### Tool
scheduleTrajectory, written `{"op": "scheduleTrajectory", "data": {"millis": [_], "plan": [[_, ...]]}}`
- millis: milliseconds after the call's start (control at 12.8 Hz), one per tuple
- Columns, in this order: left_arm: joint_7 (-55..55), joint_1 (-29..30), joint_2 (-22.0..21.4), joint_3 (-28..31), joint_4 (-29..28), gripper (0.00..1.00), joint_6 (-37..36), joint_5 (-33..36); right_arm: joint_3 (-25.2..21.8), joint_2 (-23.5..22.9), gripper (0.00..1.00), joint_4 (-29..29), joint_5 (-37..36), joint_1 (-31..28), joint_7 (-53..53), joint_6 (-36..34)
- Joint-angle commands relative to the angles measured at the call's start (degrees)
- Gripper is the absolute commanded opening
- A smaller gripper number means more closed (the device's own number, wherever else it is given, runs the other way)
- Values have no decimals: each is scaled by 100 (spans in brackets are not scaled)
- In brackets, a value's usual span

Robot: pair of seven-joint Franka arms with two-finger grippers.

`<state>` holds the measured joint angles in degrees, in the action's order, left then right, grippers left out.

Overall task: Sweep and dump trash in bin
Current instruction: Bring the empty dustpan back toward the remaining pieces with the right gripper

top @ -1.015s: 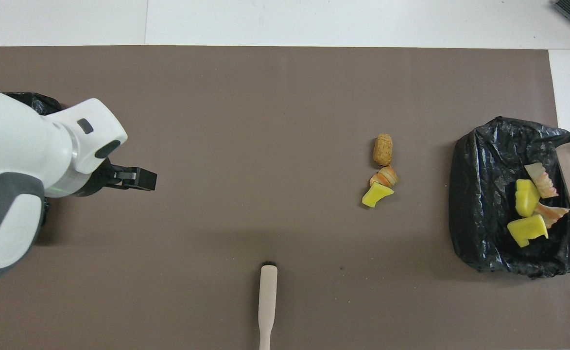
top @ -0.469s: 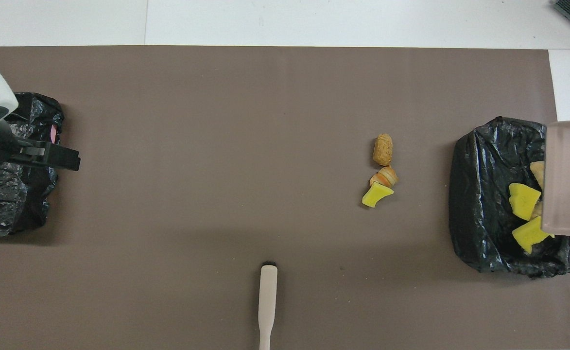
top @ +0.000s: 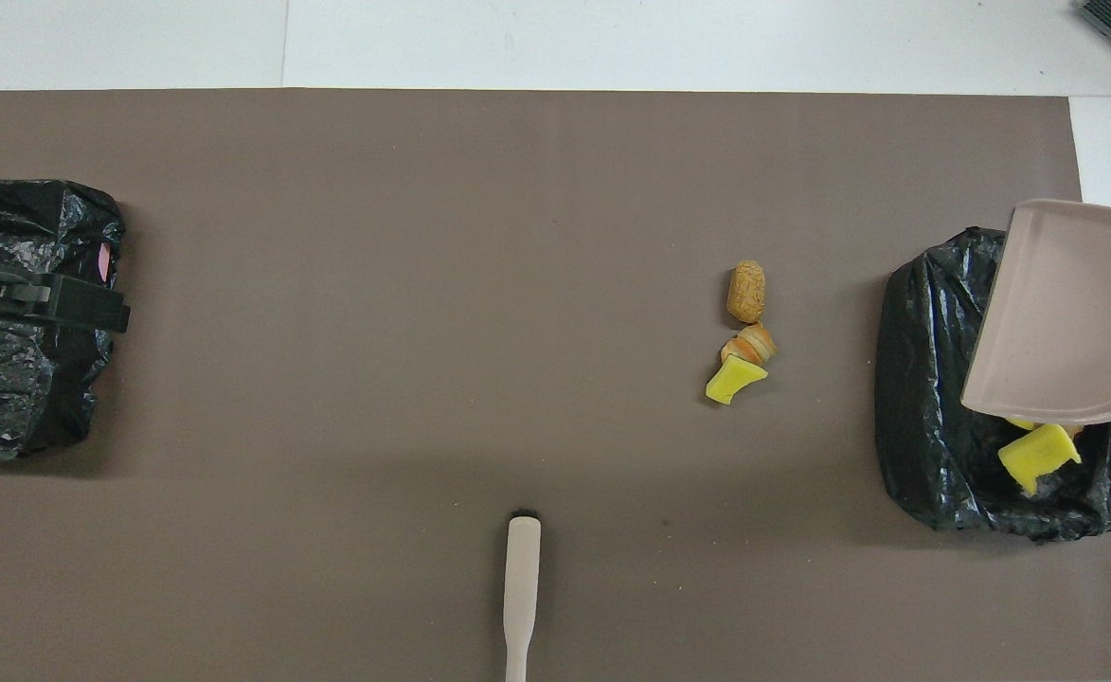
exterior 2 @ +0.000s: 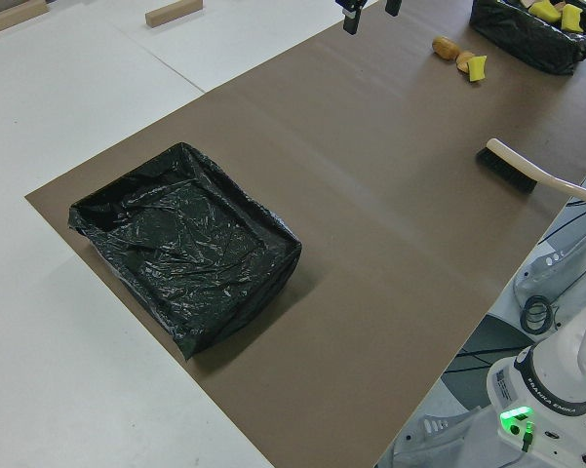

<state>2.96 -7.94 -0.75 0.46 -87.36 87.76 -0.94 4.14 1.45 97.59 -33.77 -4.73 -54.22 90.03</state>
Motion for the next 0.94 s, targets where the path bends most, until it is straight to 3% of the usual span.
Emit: {"op": "scheduleTrajectory", "data": {"millis": [0, 625, 859], "plan": [[56, 12, 57, -55, 167, 100, -145, 111, 17, -39, 0, -47, 388, 252, 1233, -46], [56, -23, 4, -55, 132, 100, -268, 94, 8, -583, 0, -56, 1600, 1412, 4609, -12], [56, -23, 4, -55, 132, 100, -321, 94, 17, -891, 0, -179, 2627, 1561, 5937, 76]]}}
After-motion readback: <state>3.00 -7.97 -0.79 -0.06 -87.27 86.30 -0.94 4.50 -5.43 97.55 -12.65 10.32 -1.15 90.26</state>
